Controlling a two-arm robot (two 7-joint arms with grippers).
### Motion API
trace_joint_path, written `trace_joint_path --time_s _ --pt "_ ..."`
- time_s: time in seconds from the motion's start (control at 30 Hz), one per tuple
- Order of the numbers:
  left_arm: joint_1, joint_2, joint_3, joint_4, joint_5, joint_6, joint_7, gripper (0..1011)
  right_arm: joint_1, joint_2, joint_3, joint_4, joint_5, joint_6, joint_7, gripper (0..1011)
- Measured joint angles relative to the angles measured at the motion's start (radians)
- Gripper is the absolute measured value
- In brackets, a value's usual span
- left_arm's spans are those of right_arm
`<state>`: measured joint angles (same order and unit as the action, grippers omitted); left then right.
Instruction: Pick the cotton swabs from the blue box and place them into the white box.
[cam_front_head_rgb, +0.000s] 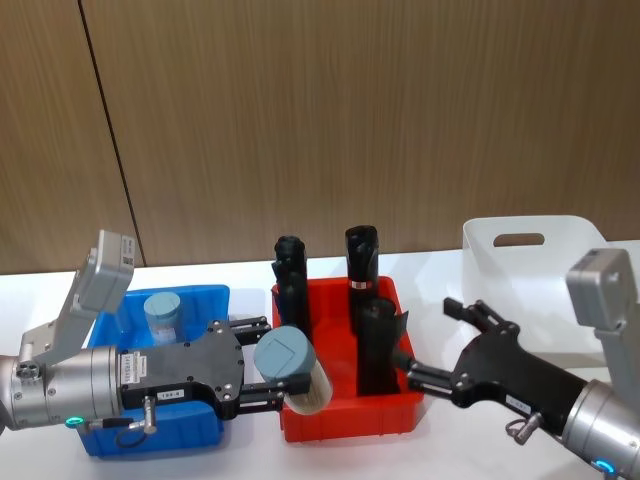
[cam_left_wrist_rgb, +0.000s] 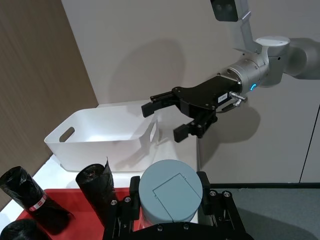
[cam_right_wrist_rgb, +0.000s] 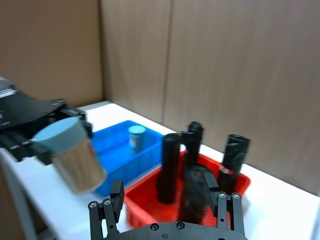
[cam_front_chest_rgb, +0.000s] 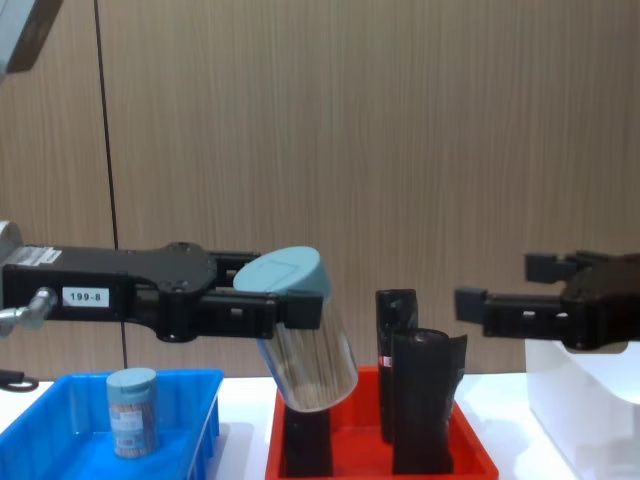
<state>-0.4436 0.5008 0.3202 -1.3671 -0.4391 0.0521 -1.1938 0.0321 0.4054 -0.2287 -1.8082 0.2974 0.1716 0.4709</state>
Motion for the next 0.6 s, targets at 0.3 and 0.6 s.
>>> trace_joint_path --time_s 0.3,0.6 --pt "0.0 0.0 0.0 0.0 0.0 0.0 -0.001 674 0.04 -0.004 -0.021 0.007 -0.012 0.053 0.131 1002" --pt "0.0 0.0 0.0 0.0 0.0 0.0 -0.001 674 0.075 -0.023 -0.05 0.029 -0.04 0.084 0.209 1001"
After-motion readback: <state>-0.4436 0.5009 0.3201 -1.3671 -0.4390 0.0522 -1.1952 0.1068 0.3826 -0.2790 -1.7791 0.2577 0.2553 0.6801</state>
